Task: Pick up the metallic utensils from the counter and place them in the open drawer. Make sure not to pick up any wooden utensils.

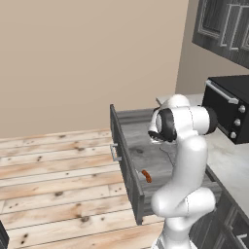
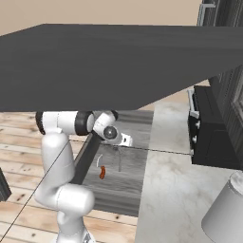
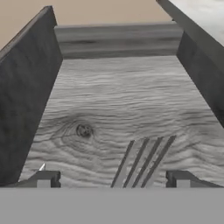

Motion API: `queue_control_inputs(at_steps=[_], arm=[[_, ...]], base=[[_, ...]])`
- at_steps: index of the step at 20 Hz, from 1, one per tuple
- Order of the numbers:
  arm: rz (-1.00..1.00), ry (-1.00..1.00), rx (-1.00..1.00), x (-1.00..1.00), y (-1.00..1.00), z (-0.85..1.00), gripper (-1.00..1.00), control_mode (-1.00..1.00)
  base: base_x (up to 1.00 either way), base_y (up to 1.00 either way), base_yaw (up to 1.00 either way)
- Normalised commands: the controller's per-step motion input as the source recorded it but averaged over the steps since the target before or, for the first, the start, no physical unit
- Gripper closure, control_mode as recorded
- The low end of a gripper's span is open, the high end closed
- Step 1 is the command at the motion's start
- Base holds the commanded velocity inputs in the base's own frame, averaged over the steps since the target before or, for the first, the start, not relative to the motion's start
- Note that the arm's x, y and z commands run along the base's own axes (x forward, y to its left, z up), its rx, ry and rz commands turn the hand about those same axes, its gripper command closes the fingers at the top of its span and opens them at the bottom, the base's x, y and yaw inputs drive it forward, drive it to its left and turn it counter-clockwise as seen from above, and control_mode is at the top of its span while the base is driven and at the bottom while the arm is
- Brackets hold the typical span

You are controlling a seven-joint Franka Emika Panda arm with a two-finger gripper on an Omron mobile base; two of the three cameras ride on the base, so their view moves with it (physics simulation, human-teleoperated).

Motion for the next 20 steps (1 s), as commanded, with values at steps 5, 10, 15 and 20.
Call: queue_control_inputs(at_steps=[5, 10, 15, 20], arm=[[0.0, -0.02, 0.0, -0.48, 0.0, 1.0, -1.0, -1.0], [0.0, 0.0, 0.0, -0.54, 0.0, 1.0, -1.0, -1.0], [0.0, -0.09, 0.0, -0.78, 0.0, 1.0, -1.0, -1.0], [0.0, -0.11, -0.02, -0.81, 0.0, 1.0, -1.0, -1.0]], base=[[0.0, 0.0, 0.0], [0.0, 0.0, 0.0], [0.0, 0.0, 0.0], [0.0, 0.0, 0.0]])
